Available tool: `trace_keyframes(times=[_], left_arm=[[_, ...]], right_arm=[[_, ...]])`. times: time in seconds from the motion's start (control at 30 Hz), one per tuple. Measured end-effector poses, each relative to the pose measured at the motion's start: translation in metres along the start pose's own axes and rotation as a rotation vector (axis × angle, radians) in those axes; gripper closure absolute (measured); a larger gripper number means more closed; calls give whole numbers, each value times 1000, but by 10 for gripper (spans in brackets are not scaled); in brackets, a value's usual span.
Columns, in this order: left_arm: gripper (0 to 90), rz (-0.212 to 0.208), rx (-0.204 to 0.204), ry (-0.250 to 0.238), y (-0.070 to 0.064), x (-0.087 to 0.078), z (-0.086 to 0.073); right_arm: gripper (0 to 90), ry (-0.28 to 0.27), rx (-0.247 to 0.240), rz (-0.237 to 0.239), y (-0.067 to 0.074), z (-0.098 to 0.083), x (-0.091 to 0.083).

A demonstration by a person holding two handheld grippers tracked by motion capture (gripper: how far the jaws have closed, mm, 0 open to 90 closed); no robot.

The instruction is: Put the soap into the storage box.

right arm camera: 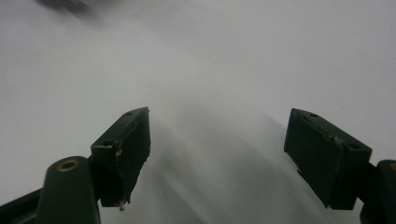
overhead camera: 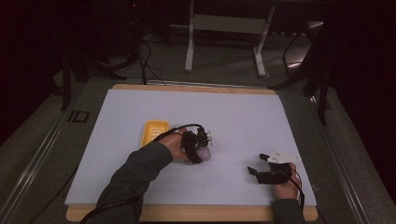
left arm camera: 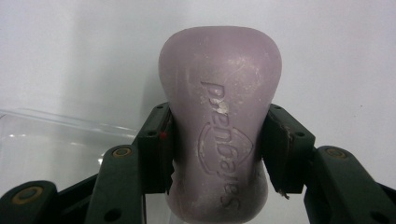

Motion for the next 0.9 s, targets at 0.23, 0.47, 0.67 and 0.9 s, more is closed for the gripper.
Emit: trace_keyframes(times=[0.23,0.47,0.67,0.9], left_arm=[[498,11,-13,-1,3,-4,-5],[499,18,-26,1,6,-8,-12],[498,25,-41,5,9,-13,-17],[499,32,-63,10,12,-18,-24]], right_arm=[[223,0,0,0,0,0,0],[223,2,2,1,0,0,0],[223,3,2,0,0,0,0],[223,3,0,1,0,0,0]])
Point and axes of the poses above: each handheld gripper's, and its own axes: x roughly forward along the jaws, z roughly out of its top, y roughly to its left, the point moved 3 cm from there along x, roughly forward along the jaws, and after that the axes turned 7 degrees about x, right-handed, at the moved point
